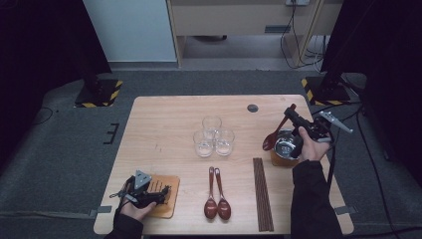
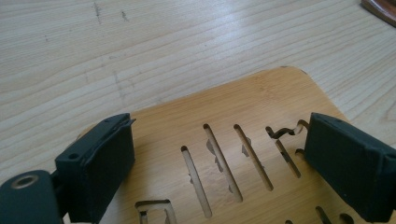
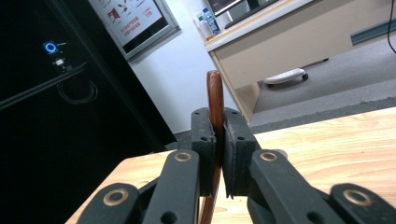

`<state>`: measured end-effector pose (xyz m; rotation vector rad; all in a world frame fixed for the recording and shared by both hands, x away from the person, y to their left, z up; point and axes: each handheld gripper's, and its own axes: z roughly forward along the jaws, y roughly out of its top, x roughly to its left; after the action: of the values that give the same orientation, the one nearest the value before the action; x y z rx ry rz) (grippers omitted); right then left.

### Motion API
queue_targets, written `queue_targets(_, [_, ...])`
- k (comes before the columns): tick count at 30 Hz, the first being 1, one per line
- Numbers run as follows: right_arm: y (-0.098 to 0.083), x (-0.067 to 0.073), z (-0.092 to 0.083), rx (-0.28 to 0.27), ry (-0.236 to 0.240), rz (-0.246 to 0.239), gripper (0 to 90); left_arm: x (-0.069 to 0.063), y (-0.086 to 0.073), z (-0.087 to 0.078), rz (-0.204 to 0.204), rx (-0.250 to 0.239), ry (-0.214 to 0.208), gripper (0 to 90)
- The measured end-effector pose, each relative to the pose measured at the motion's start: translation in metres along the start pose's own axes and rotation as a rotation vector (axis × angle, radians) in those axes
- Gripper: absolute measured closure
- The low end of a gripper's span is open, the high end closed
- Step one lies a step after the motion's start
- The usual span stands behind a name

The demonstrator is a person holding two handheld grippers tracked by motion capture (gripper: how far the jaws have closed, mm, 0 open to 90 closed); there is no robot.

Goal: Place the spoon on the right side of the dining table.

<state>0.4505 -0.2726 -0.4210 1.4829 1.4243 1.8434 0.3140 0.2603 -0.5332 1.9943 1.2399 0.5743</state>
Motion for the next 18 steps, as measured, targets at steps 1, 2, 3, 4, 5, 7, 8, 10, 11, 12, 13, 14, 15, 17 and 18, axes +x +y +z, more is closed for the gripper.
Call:
queue_targets(1, [0.0, -0.001, 0.0, -0.004, -0.004, 0.002, 84.8, 0.0, 0.0, 0.0, 0.0, 0.0, 0.0, 7.6])
queue_targets(2, [0.0, -0.003, 0.0, -0.005, -0.009, 0.001, 84.7, 0.0, 0.0, 0.0, 0.0, 0.0, 0.0, 7.6])
queue_targets(3, [0.0, -0.004, 0.0, -0.007, -0.013, 0.005, 84.7, 0.0, 0.0, 0.0, 0.0, 0.0, 0.0, 7.6])
queue_targets(4, [0.0, -0.005, -0.001, -0.009, -0.017, 0.006, 84.8, 0.0, 0.0, 0.0, 0.0, 0.0, 0.0, 7.6])
queue_targets(5, [0.0, -0.007, -0.001, -0.009, -0.022, 0.007, 84.8, 0.0, 0.0, 0.0, 0.0, 0.0, 0.0, 7.6])
queue_targets(7, [0.0, -0.009, -0.001, -0.012, -0.03, 0.004, 84.8, 0.0, 0.0, 0.0, 0.0, 0.0, 0.0, 7.6])
queue_targets(8, [0.001, -0.01, -0.002, -0.014, -0.033, 0.008, 84.7, 0.0, 0.0, 0.0, 0.0, 0.0, -0.001, 7.6])
queue_targets(10, [0.001, -0.013, -0.002, -0.02, -0.038, 0.013, 84.7, 0.0, 0.0, 0.0, 0.0, 0.0, -0.001, 7.6])
queue_targets(11, [0.001, -0.014, -0.003, -0.024, -0.043, 0.018, 84.7, 0.0, 0.0, 0.0, 0.0, 0.0, -0.001, 7.5])
queue_targets(12, [0.001, -0.015, -0.003, -0.023, -0.047, 0.017, 84.7, 0.0, 0.0, 0.0, 0.0, 0.0, -0.001, 7.6])
queue_targets(13, [0.002, -0.016, -0.003, -0.025, -0.052, 0.015, 84.7, 0.0, 0.0, 0.0, 0.0, 0.0, -0.001, 7.6])
queue_targets(14, [0.002, -0.017, -0.004, -0.026, -0.055, 0.019, 84.7, 0.0, 0.0, 0.0, 0.001, 0.0, -0.001, 7.6])
queue_targets(15, [0.003, -0.018, -0.004, -0.03, -0.056, 0.02, 84.7, 0.0, 0.0, 0.0, 0.0, 0.0, -0.001, 7.5])
queue_targets(17, [0.004, -0.02, -0.005, -0.034, -0.062, 0.018, 84.7, 0.0, 0.0, 0.0, 0.001, 0.0, 0.0, 7.5])
queue_targets(18, [0.004, -0.021, -0.005, -0.037, -0.066, 0.019, 84.7, 0.0, 0.0, 0.0, 0.0, 0.0, 0.0, 7.5])
